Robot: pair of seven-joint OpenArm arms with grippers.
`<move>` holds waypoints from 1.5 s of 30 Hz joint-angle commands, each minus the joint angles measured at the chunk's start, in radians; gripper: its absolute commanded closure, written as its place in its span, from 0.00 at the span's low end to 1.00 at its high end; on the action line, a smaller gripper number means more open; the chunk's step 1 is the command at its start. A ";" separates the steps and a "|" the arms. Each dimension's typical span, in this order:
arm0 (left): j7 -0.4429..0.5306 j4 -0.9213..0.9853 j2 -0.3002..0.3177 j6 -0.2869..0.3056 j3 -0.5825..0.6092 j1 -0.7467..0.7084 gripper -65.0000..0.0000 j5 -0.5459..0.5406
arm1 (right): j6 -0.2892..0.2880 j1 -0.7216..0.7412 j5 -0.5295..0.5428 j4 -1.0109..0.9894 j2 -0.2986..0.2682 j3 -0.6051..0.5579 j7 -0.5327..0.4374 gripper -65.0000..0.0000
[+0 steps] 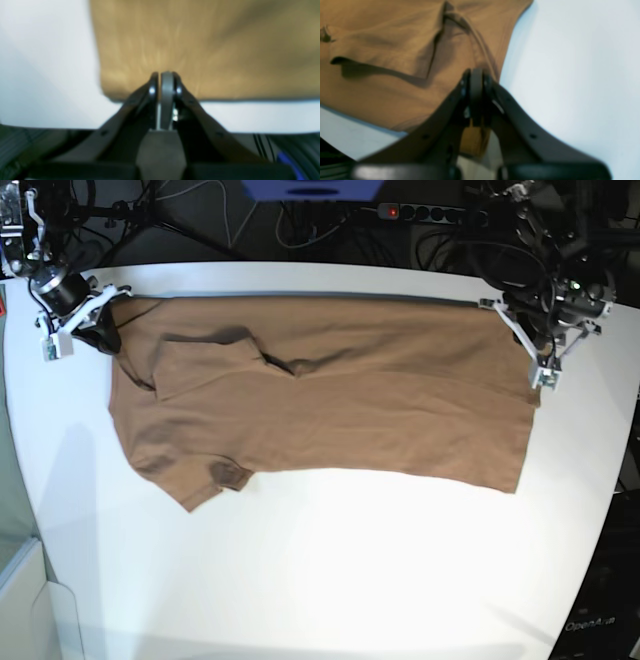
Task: Fold the T-shirt properly
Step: 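Release the right gripper and move it to the sleeve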
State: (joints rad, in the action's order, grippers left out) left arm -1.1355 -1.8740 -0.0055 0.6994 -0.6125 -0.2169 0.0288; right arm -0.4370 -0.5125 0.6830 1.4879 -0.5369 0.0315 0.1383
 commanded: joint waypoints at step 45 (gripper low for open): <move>-0.193 -0.028 0.149 -0.001 -0.218 0.250 0.89 0.003 | -0.261 1.046 -0.154 -0.668 0.070 -0.373 0.338 0.54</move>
State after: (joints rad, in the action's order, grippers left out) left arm -1.3239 -1.8835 0.1303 0.7029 -0.8291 0.0303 0.0338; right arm -0.6933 0.4969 0.5114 0.8055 -0.4507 -0.3492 0.4976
